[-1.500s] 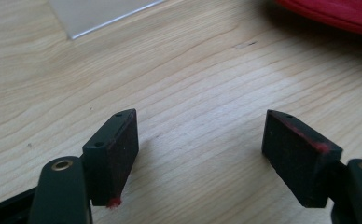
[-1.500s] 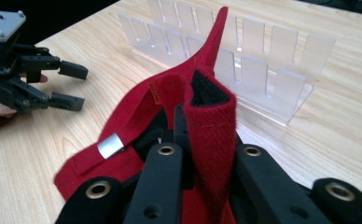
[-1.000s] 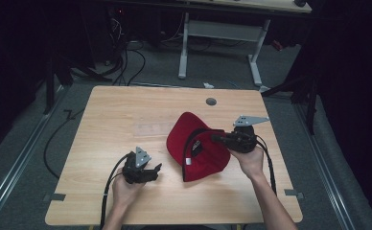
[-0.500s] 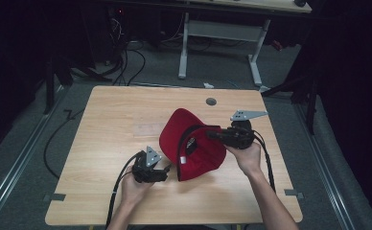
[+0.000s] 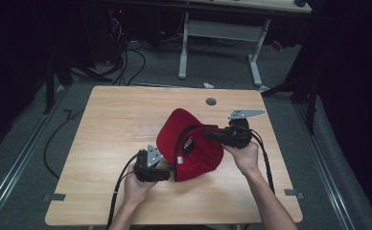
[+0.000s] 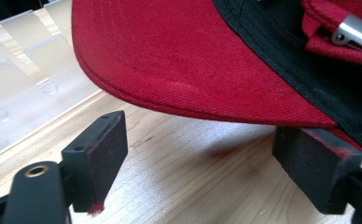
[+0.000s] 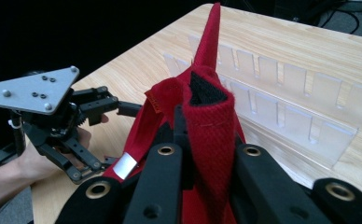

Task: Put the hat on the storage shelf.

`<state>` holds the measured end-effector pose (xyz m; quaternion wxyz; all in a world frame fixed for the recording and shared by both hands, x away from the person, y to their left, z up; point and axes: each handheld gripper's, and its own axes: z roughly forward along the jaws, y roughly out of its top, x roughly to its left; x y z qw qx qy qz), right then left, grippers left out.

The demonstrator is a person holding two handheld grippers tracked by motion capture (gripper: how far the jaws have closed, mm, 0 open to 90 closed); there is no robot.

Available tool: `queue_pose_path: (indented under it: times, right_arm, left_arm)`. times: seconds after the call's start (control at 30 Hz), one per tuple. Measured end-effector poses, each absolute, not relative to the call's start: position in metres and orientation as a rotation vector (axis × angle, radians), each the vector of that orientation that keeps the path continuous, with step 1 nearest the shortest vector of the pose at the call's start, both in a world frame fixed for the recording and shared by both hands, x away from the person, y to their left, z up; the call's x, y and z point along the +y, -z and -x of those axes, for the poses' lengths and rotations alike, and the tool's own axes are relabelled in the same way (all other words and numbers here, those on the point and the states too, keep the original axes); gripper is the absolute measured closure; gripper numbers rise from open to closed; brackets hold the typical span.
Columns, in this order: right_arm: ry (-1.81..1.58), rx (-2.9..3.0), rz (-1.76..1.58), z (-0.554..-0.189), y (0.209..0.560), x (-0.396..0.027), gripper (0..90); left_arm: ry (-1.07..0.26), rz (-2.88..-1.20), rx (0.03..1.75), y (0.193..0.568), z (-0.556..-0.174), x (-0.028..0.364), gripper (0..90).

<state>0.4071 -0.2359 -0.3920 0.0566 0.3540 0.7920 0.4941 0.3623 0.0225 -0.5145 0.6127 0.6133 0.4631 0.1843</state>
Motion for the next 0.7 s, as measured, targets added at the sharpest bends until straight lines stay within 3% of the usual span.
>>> queue_pose_path:
  times: [0.7]
  right_arm:
    - [-1.353, 2.521, -1.128, -0.411, 0.405, -0.237, 84.5]
  left_arm:
    - [-0.459, -1.404, 0.983, 0.504, -0.349, 0.027, 15.3]
